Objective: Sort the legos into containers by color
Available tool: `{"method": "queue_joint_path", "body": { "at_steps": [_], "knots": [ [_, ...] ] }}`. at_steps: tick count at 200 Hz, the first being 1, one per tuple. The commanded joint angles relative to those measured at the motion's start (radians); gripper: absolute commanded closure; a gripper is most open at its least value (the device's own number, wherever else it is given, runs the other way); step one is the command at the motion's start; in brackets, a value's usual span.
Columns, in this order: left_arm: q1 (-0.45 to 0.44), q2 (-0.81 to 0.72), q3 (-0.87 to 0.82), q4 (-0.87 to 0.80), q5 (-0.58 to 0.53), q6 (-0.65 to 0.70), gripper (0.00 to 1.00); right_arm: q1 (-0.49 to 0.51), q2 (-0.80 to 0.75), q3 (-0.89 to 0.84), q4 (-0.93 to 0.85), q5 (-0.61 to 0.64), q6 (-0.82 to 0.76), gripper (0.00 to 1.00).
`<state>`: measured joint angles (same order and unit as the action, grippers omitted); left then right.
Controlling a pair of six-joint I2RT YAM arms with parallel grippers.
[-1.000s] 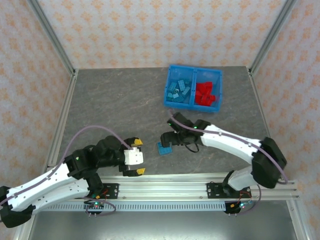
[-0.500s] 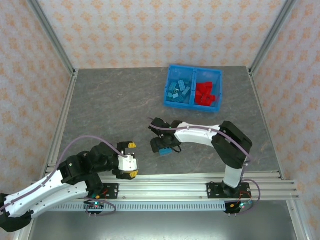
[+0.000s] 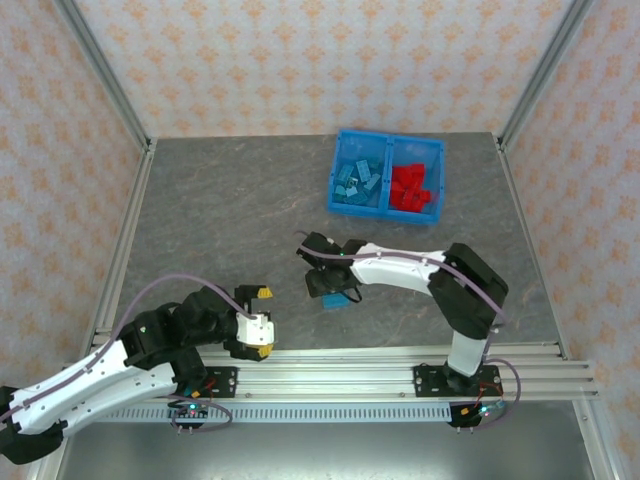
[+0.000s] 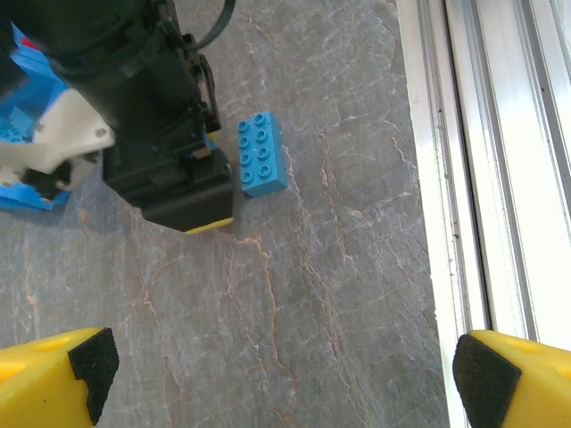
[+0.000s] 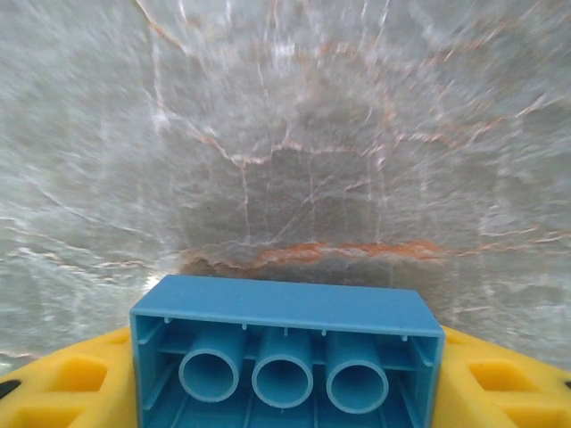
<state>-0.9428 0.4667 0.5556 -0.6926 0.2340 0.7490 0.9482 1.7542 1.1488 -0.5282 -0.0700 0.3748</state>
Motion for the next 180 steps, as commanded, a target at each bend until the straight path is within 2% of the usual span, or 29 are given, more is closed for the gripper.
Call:
{"method": "queue_joint_path", "body": {
  "at_steps": [1, 30, 60, 92, 111, 159, 180],
  "knots": [
    [-0.004, -0.054, -0.020, 0.075, -0.043, -0.044, 0.00, -0.009, -0.147, 0.012, 0.037, 0.116, 0.016, 0.48],
    [0.000, -0.128, -0.048, 0.187, -0.105, -0.164, 0.00, -0.091, -0.211, 0.043, 0.046, 0.181, 0.000, 0.48],
    [0.010, -0.172, -0.052, 0.242, -0.153, -0.223, 0.00, -0.219, -0.184, 0.115, 0.087, 0.212, -0.044, 0.48],
    [0.025, -0.190, -0.058, 0.266, -0.162, -0.248, 0.00, -0.359, -0.024, 0.253, 0.121, 0.226, -0.072, 0.48],
    [0.027, -0.187, -0.063, 0.263, -0.163, -0.243, 0.00, -0.431, 0.099, 0.365, 0.122, 0.183, -0.068, 0.48],
    [0.030, -0.159, -0.058, 0.244, -0.160, -0.225, 0.00, -0.517, 0.390, 0.717, 0.012, 0.150, -0.077, 0.47],
    [0.033, -0.158, -0.058, 0.244, -0.159, -0.218, 0.00, -0.545, 0.487, 0.870, -0.045, 0.117, -0.076, 0.41]
  ]
}}
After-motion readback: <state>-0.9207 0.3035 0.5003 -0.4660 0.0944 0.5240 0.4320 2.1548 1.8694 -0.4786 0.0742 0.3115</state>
